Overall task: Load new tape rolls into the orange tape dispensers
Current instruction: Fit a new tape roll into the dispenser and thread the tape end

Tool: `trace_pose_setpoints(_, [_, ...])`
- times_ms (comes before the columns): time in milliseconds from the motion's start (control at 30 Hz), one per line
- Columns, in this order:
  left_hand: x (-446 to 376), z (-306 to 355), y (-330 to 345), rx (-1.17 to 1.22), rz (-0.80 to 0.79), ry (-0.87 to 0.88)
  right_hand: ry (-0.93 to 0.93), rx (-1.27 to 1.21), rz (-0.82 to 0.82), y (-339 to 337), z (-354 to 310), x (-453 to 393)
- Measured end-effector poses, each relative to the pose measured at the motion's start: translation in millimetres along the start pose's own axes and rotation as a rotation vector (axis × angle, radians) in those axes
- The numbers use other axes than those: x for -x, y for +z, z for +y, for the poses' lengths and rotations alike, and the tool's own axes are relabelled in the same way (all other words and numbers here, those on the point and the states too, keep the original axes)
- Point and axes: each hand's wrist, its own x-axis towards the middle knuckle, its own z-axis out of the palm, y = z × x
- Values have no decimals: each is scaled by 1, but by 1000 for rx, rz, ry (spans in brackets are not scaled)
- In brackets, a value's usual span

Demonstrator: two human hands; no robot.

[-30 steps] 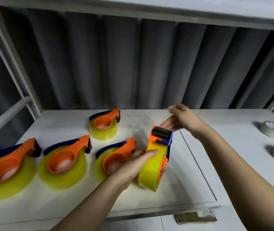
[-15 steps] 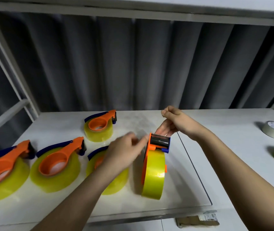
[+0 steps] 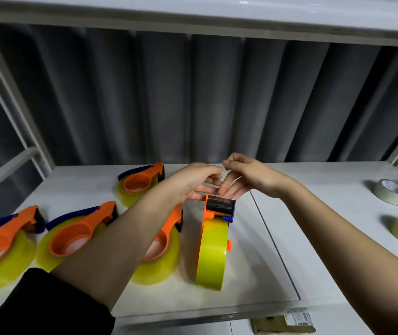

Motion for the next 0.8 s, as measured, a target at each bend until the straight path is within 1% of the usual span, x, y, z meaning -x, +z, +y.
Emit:
trace_pose_setpoints(133, [-1,8,2,-2,-25,-72,17,-80,-7,-3,0,-2])
trace_pose_setpoints(267, [-7,7,-2,74,-61,-149,24,-153,-18,-7,2,0])
trace_pose_setpoints(333, [-8,7,-4,88,-75,-179,25,-169,9,-9,1,1])
trace_pose_setpoints(400, [-9,8,-6,93,-89,-190,-20,-65,139,-8,0,-1])
trace_pose_setpoints(500, [-10,10,-7,108,-105,-199,-215,120,404,-8,2,-7])
trace_pose_setpoints(567, [-10,11,-7,114,-115,-202,-328,253,472,-10,0,-7])
trace_pose_setpoints(633, [-11,11,-7,112,-122,-205,-381,416,470,-13,-4,-4])
trace_pose_setpoints(667, [-11,11,-7,111,-125,-206,-374,489,453,-15,-6,-3])
trace_pose_setpoints(800, [-12,11,-7,99,-132,-199,-243,572,298,-18,-13,-3])
